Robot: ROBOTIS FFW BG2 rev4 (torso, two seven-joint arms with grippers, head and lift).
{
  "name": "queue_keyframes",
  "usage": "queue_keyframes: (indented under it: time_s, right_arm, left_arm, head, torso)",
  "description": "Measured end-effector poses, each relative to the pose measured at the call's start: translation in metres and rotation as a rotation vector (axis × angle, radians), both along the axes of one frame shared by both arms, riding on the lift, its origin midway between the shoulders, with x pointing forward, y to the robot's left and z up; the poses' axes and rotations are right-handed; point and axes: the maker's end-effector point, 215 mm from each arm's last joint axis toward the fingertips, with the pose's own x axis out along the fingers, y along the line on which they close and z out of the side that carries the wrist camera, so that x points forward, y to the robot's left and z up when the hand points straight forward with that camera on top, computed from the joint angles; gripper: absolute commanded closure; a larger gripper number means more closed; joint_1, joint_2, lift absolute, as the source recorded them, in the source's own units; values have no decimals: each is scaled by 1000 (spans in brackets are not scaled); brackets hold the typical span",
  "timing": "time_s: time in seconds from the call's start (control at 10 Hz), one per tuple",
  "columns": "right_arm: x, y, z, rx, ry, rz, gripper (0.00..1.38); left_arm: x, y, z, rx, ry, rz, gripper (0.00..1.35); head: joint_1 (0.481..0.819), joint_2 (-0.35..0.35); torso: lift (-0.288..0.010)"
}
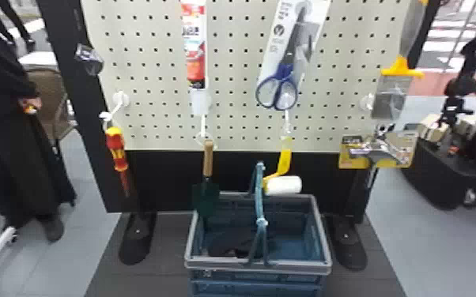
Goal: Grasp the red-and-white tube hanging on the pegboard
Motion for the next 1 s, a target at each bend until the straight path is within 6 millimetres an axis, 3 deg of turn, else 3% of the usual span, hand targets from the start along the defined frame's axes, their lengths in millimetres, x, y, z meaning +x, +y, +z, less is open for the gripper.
queue_keyframes:
  time_s: [0.2, 0.5, 0.8, 1.0]
  right_arm:
    - [-1, 0, -1, 0, 2, 0, 367]
    - [-1, 0, -1, -1, 3, 0, 367]
    - [1, 2, 0, -2, -2, 4, 367]
    - [1, 4, 0, -1, -2, 7, 367]
  left_arm:
    - [30, -17, 51, 14, -26, -75, 280]
    - [72, -37, 166, 108, -161, -182, 279]
    - [112, -79, 245, 173, -272, -350, 275]
    - [132, -96, 290, 229, -331, -416, 274]
  head:
    - [549, 0]
    - [549, 0]
    - [549, 0]
    - [549, 0]
  torso:
    - [-100]
    - [-100]
    - [-100]
    - [-100]
